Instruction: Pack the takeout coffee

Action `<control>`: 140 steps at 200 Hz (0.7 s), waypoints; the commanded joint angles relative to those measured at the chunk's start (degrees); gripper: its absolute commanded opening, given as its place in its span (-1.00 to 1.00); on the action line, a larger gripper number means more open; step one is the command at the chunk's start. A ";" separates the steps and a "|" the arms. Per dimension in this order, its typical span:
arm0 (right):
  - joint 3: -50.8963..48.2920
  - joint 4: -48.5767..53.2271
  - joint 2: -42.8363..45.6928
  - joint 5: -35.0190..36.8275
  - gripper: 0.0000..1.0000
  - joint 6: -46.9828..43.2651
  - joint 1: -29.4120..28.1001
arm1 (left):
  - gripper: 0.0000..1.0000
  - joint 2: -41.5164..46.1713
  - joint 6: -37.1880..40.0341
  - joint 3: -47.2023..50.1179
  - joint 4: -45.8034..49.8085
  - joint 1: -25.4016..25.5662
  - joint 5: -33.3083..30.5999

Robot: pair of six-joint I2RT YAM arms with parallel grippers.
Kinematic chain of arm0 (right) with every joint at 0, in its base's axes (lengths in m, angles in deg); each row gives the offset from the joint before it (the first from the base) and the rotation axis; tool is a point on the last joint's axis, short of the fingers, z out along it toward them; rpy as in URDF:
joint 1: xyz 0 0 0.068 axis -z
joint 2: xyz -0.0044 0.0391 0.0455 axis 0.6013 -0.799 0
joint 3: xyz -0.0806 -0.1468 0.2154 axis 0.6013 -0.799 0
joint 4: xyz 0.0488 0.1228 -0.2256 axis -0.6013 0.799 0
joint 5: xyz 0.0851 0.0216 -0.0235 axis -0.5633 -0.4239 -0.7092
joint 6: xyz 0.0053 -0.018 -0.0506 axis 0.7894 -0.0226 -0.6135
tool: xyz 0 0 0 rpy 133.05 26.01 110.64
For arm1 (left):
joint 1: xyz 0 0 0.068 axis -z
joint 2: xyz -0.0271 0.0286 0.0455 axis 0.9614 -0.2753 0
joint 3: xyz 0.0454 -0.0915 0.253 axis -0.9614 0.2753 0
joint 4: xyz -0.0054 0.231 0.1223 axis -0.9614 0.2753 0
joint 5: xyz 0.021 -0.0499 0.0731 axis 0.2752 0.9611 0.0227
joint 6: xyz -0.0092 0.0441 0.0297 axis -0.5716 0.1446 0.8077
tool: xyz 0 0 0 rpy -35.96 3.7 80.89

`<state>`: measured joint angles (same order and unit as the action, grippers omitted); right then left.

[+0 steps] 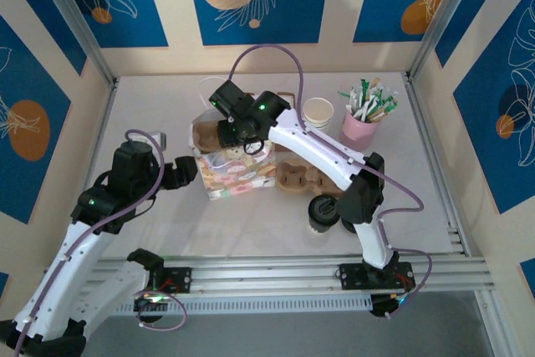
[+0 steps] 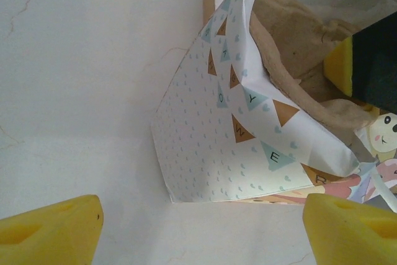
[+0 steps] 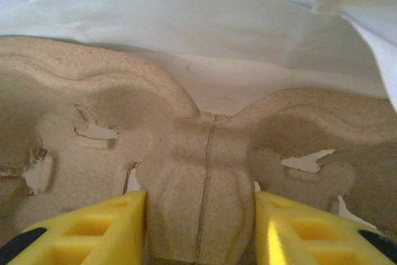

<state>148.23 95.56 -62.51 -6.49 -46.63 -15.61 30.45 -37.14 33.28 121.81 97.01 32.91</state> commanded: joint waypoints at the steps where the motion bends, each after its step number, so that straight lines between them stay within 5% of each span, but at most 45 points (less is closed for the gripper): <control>1: -0.79 0.31 1.88 -2.35 -0.08 3.07 0.60 | 0.67 0.22 -0.77 0.88 -1.39 -0.37 1.09; 99: -1.92 -0.14 3.52 -5.81 -0.08 5.58 2.13 | 0.67 -1.63 -1.69 -4.60 -1.66 -0.39 0.21; 140: -1.69 0.28 3.74 -4.52 -0.09 5.17 2.08 | 0.43 -1.02 -3.55 -5.51 -8.39 -0.31 15.50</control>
<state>147.23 94.73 -61.25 -11.15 -42.22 -13.65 28.64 -39.41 28.95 119.30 97.01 36.62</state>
